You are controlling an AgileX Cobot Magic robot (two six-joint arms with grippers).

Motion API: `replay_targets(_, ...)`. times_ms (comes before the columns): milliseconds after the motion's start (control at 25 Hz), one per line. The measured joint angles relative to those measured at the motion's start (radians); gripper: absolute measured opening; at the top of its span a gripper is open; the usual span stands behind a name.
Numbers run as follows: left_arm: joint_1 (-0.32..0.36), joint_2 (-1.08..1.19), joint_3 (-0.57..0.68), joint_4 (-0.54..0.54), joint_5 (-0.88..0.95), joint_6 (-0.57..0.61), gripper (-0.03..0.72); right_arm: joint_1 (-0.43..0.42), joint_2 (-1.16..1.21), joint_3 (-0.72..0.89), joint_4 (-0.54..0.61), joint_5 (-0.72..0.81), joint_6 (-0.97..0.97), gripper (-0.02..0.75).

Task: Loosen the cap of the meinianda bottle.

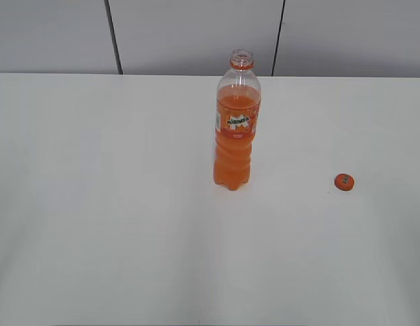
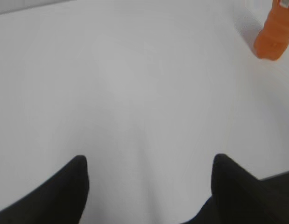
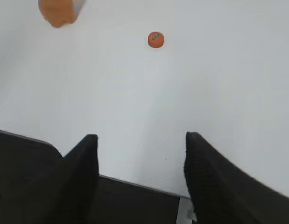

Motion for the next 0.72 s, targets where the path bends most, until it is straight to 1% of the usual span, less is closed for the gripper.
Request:
replay_targets(280, 0.000, -0.189, 0.000, 0.001, 0.001, 0.000, 0.500, 0.000, -0.132, 0.000, -0.002, 0.000, 0.004, 0.442)
replay_targets(720, 0.000, -0.191, 0.000, 0.003, 0.002, 0.000, 0.500, 0.000, -0.166, 0.000, -0.019, 0.001, 0.033, 0.442)
